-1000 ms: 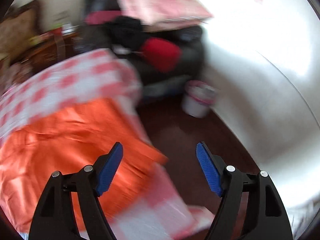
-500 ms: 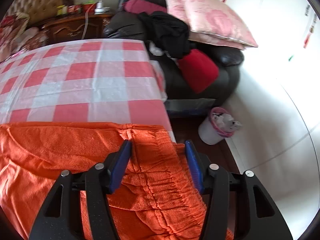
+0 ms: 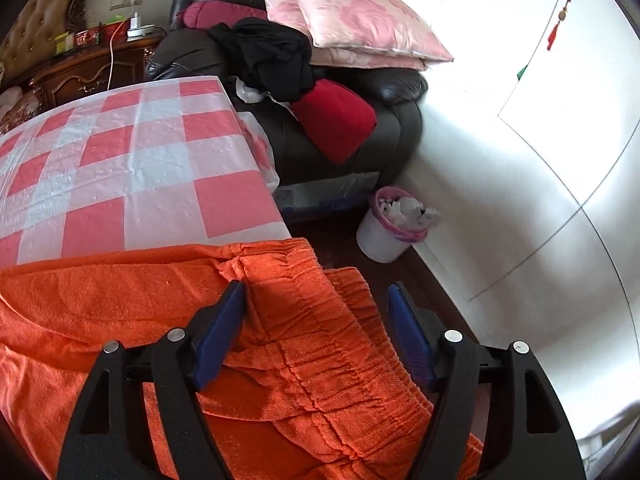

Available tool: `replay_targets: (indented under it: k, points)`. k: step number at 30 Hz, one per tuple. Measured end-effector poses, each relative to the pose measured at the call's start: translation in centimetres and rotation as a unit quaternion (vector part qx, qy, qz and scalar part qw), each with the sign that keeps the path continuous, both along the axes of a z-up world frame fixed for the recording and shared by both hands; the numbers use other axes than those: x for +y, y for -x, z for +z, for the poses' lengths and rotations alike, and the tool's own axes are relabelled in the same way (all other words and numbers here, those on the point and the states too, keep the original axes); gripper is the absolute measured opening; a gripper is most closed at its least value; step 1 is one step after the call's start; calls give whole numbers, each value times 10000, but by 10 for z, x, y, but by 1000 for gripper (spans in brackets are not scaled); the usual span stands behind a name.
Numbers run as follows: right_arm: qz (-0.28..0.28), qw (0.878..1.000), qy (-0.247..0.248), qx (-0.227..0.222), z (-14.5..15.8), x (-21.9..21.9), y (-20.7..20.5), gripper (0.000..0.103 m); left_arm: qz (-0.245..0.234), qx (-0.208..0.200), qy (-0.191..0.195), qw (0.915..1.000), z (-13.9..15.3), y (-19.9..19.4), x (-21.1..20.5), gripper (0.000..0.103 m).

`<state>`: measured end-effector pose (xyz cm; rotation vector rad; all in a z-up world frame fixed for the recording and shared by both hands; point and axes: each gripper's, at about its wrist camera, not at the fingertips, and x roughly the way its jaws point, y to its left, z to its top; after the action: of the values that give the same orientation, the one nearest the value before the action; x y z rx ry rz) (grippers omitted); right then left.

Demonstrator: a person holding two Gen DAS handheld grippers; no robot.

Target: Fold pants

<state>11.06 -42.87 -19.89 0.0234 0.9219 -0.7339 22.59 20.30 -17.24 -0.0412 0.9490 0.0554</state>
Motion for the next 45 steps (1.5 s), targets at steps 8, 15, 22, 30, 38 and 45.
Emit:
replay_targets:
  k: [8,15,22,30,38,45]
  points:
    - [995,9950,-59,-67,-1,21,18,76,-610,-96,143,9980,-23,-2,-46,40]
    - [569,9964,-486,-388,22,-12,45,83,436,-404,-379,9975,4,18,-20,62]
    - [3115,9460,-823,-343,21,163,82,83,-2042,-729,454,9752,6,105,-224,64]
    - [2860,9489,-1334,10,-21,160,110,93,-2131,-404,-75,9762,-39,122,-232,79]
    - [2859,9499,-1241,-228,-21,163,125,93,-1224,-308,-791,9888,-31,120,-191,88]
    - [1264,9480,-2191,-1930,37,44,184,89,-3196,-926,-210,9428,18,158,-312,66]
